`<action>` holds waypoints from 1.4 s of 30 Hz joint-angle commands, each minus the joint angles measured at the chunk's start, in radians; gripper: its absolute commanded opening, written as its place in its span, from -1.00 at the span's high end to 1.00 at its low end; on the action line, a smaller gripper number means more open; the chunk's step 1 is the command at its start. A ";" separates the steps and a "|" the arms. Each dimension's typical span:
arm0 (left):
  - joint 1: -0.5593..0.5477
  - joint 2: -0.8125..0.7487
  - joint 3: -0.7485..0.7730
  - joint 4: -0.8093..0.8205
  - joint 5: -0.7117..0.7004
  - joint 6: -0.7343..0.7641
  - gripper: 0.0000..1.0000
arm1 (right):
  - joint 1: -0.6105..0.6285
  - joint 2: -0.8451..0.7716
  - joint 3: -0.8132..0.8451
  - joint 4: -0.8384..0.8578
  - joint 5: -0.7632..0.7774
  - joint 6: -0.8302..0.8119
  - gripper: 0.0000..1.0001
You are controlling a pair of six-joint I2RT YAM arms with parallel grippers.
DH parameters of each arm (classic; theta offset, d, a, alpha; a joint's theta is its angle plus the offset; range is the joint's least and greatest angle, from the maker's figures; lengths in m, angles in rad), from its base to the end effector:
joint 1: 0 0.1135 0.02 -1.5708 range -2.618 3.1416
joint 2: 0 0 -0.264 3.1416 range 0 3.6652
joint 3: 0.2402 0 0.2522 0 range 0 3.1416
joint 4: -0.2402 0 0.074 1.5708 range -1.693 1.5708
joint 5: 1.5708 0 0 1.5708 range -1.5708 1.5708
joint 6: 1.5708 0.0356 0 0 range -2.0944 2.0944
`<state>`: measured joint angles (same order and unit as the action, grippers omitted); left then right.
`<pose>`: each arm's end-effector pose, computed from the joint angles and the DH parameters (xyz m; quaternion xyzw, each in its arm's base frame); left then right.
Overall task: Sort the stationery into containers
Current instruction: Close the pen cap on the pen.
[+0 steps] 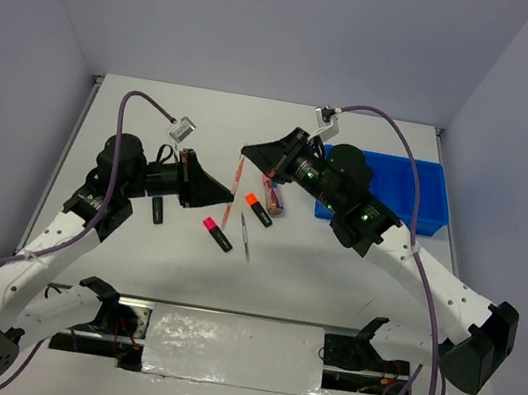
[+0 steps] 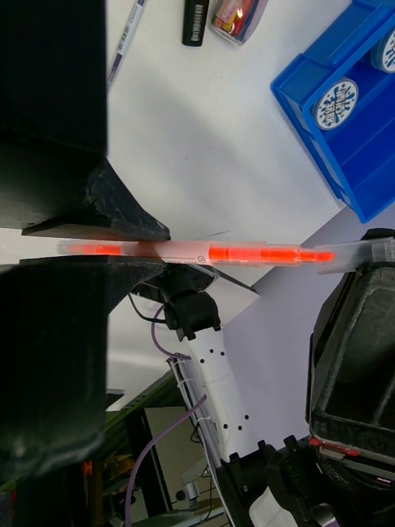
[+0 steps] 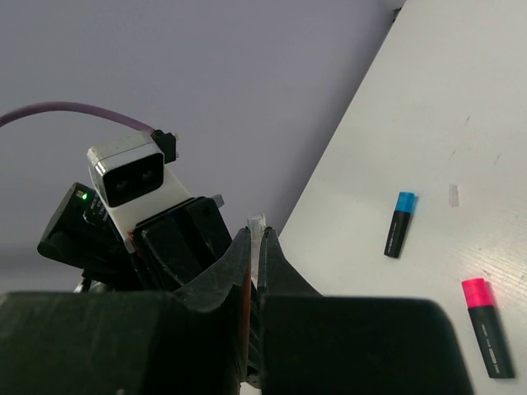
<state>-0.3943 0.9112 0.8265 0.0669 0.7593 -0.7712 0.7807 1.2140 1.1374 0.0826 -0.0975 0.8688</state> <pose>0.1819 -0.1022 0.3594 0.1310 0.6995 -0.5789 0.3980 0.2008 0.2038 0.4026 -0.0035 0.7050 0.5435 0.4556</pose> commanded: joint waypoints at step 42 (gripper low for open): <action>0.006 0.046 0.188 0.027 0.072 0.154 1.00 | 0.029 -0.004 0.019 0.101 -0.189 -0.148 0.51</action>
<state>-0.3893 0.9890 1.0206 0.0315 0.7929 -0.6502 0.8093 1.2034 1.1053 0.1768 -0.2771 0.7448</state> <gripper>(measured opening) 0.184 0.263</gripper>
